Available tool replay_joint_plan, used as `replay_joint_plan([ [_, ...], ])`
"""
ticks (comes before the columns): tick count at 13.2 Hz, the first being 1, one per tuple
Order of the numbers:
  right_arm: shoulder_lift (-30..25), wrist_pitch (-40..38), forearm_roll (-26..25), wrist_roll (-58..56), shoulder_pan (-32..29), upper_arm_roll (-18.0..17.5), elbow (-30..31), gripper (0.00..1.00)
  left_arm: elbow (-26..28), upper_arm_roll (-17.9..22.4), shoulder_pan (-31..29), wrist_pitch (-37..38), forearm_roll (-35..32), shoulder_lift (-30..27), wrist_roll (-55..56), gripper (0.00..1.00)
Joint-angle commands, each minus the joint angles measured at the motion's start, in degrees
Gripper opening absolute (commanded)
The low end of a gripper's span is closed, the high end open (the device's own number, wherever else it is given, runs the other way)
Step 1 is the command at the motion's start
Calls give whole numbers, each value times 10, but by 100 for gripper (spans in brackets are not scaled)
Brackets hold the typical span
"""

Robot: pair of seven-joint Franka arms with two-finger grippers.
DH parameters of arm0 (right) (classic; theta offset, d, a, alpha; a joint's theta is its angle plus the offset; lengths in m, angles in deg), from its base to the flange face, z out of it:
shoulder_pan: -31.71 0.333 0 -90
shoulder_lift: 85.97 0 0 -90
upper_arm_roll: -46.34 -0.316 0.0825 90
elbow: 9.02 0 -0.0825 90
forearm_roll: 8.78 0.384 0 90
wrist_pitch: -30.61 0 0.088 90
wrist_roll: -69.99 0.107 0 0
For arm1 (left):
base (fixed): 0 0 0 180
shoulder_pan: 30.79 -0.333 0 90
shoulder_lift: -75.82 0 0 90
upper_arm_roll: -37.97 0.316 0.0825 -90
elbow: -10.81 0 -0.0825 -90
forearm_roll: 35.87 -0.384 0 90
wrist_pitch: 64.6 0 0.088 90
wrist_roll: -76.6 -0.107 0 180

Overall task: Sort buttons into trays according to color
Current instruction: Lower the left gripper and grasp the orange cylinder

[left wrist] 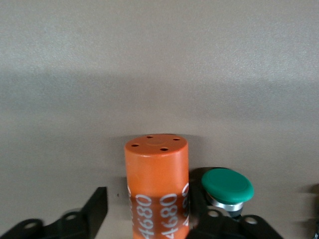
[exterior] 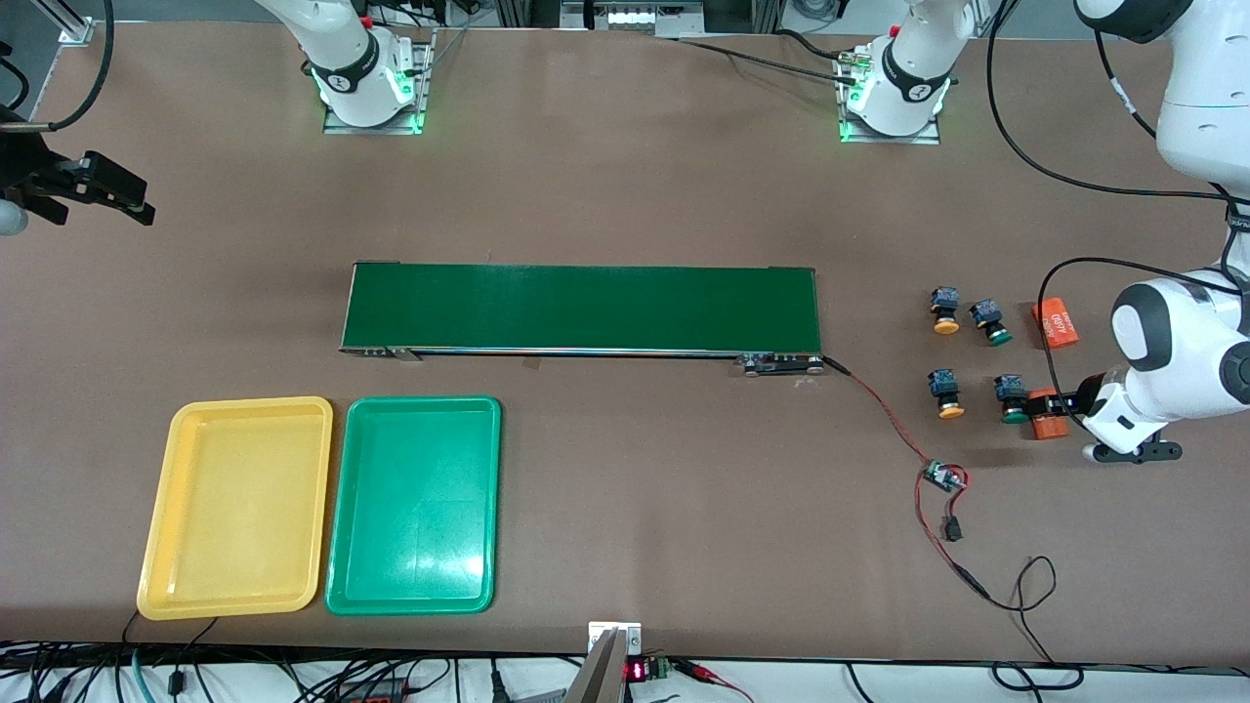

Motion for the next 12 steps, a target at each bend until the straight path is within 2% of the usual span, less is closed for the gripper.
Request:
replay_joint_plan([
  [1,-9,1,7,1,0,1,5,100,5,-7,-9,-7,4,-6,-17,30],
  [2,-9,1,7,1,0,0,5,100,2,-7,-9,-5,4,-8,-30,23],
  [3,-9,1,7,1,0,1,5,100,-3,-7,-9,-4,4,-11,-49,22],
  [8,-9,1,6,1,0,1,5,100,-5,-12,3,33,0,-91,-137,23],
  [12,-9,1,6,1,0,1,5,100,-5,-70,0,106,2,-127,-336,24],
])
